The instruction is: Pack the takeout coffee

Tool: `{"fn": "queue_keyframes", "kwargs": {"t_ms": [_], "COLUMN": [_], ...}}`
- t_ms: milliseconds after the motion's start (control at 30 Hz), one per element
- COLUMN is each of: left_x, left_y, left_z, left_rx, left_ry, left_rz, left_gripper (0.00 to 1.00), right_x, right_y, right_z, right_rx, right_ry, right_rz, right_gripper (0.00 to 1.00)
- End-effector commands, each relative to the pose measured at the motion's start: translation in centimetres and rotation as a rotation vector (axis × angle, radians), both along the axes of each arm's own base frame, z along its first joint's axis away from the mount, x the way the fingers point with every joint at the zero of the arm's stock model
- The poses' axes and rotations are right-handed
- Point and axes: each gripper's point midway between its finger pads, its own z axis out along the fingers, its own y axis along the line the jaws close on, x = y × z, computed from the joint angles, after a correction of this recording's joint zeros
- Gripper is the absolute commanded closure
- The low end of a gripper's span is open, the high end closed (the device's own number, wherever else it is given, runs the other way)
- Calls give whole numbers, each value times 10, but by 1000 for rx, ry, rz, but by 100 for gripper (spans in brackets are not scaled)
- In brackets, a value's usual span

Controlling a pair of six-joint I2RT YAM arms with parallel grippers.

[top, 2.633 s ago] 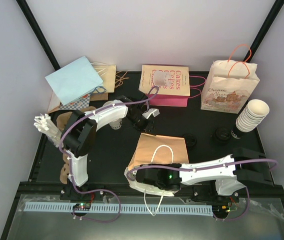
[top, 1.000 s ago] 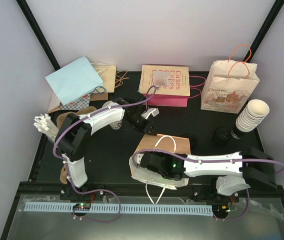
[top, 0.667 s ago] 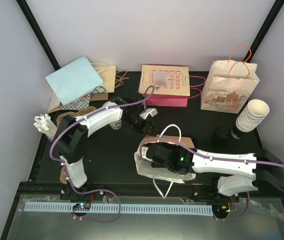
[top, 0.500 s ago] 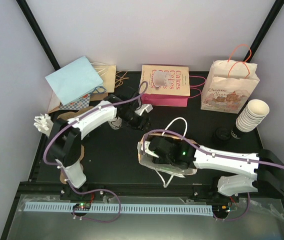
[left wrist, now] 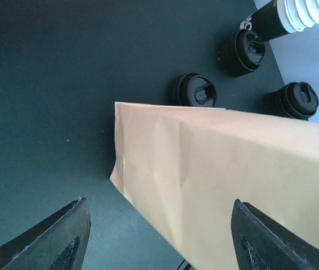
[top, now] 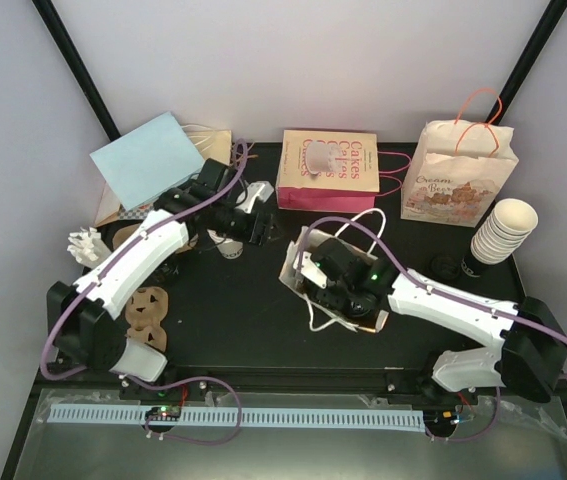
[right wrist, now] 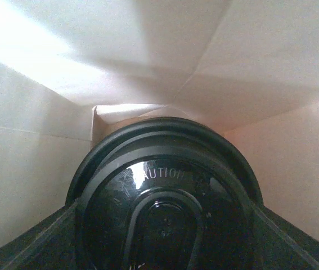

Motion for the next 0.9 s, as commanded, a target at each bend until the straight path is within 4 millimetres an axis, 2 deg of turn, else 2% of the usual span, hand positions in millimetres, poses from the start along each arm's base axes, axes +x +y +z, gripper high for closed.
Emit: {"fn": "queue_keyframes", "kwargs": {"t_ms": [0,200,400,600,867], "left_x": [-15,-28,-36,-42,-48], "left_y": [5,12,18,21,21], "left_z": [9,18,27,32,32], "left_rx": [-32,-42,-49,-55,-66], "left_ry": [-11,-30,-60,-69,-68], "left_rz": [11,11,14,15,7], "left_gripper": [29,29,29,29,29], "right_x": [5,13,10,17,2], "right_y": [0,-11,-1,3,-9], "right_z": [-1,-9,-5,3,-25], "right_rx": [87,128,180,252,229], "right_ry": [93,173,245,254,337], "right_rz": [-71,-161,-202,-305,-381], "right_gripper": [44,44,48,44,43]}}
